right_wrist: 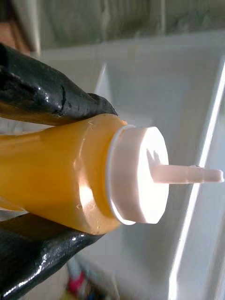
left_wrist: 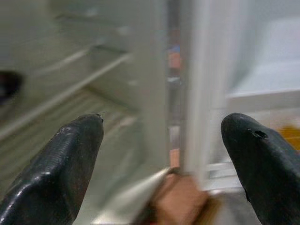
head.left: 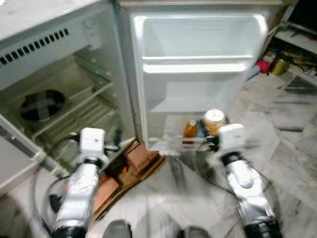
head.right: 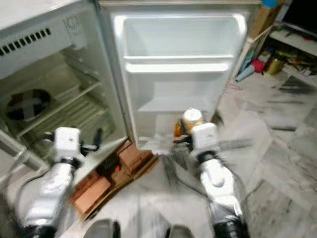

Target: Restocking fridge

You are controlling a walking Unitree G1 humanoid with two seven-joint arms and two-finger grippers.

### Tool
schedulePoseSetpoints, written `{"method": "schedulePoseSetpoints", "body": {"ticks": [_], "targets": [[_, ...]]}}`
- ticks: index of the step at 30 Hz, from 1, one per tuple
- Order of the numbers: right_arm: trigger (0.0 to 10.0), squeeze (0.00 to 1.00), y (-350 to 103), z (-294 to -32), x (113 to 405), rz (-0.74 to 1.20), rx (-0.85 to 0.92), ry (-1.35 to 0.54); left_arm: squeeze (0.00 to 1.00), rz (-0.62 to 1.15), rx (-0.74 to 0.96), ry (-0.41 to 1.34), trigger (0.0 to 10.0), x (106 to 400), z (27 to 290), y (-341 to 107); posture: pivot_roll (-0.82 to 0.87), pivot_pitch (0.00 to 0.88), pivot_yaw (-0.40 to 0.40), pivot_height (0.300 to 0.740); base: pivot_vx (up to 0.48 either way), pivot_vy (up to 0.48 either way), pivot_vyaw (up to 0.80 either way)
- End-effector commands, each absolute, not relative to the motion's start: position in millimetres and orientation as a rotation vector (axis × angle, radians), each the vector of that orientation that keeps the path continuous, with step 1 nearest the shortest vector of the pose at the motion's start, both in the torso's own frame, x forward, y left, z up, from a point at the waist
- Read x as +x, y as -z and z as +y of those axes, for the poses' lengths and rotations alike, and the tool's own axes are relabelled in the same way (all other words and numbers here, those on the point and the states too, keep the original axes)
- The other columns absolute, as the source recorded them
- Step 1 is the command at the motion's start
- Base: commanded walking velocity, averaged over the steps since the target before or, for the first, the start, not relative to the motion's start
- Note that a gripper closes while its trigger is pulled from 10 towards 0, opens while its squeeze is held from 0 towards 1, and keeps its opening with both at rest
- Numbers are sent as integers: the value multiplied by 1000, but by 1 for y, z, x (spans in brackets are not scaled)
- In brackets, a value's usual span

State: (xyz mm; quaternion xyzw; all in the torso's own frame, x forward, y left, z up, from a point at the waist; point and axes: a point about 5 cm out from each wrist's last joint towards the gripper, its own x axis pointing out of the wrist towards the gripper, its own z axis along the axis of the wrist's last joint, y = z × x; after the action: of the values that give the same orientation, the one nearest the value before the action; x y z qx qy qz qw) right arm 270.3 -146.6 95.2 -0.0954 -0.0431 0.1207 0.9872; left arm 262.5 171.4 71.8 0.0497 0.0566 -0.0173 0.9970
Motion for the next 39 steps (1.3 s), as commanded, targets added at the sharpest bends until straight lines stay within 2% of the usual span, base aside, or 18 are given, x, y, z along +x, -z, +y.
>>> {"method": "schedulePoseSetpoints", "body": {"ticks": [1, 13, 27, 39], "targets": [[10000, 0, -100, -152, 272, -111, -216, -231, 0, 102, 104, 42, 10000, 266, 165, -75, 15, 92, -15, 740, 356, 319, 0], [10000, 0, -104, -158, 277, -136, -237, -204, 0, 68, 86, 99, 10000, 266, 155, -81, 4, 96, -15, 740, 30, 27, 0], [10000, 0, -103, -156, 278, -133, -235, -218, 0, 55, 72, 107, 10000, 267, 155, -85, 11, 112, -21, 740, 381, 0, 0], [10000, 0, -96, -153, 271, -104, -220, -237, 0, 60, 67, 118, 10000, 264, 153, -84, 13, 120, -22, 740, 0, 0, 0]]}}
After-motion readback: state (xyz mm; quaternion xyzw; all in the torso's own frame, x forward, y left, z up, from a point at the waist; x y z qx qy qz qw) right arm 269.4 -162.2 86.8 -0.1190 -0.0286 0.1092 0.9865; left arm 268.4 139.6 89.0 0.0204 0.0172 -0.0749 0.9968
